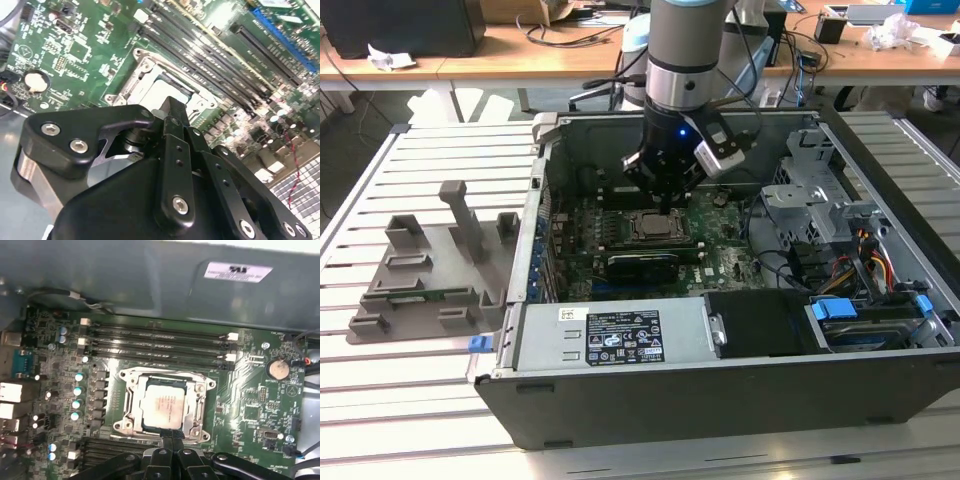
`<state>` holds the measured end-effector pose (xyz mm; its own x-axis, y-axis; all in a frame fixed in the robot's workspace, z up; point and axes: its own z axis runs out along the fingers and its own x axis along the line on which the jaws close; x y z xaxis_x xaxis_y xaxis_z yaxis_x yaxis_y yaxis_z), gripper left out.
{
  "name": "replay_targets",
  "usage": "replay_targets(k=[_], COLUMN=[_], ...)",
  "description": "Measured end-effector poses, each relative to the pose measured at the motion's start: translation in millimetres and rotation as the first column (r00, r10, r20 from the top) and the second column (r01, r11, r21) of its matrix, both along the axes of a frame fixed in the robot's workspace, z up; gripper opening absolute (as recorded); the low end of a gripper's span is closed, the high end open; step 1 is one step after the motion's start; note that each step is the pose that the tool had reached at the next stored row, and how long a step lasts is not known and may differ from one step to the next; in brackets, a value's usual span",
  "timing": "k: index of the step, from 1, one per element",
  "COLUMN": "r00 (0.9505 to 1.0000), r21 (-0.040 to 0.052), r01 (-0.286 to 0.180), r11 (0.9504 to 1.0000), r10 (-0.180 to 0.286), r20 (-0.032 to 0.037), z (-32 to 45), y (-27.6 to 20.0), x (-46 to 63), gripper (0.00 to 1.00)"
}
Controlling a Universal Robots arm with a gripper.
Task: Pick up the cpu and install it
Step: 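Install the second cpu locking lever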
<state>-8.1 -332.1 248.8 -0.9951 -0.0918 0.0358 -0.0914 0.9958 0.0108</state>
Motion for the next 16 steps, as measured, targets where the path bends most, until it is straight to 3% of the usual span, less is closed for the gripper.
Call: replay_targets(k=[1, 8, 16], r00=[1.0000, 1.0000, 1.0000], r21=[-0.0033, -0.0036, -0.0107], r01=[0.000, 0.000, 0.000], r11=[1.0000, 1.0000, 0.9999], r10=[0.000, 0.000, 0.000], r20=[0.0000, 0.0000, -0.0013], z=[-0.1, -0.1, 0.0], y=[0.4, 0.4, 3.1], x=[0.2, 0.7, 22.4], gripper=[0.11, 0.11, 0.11])
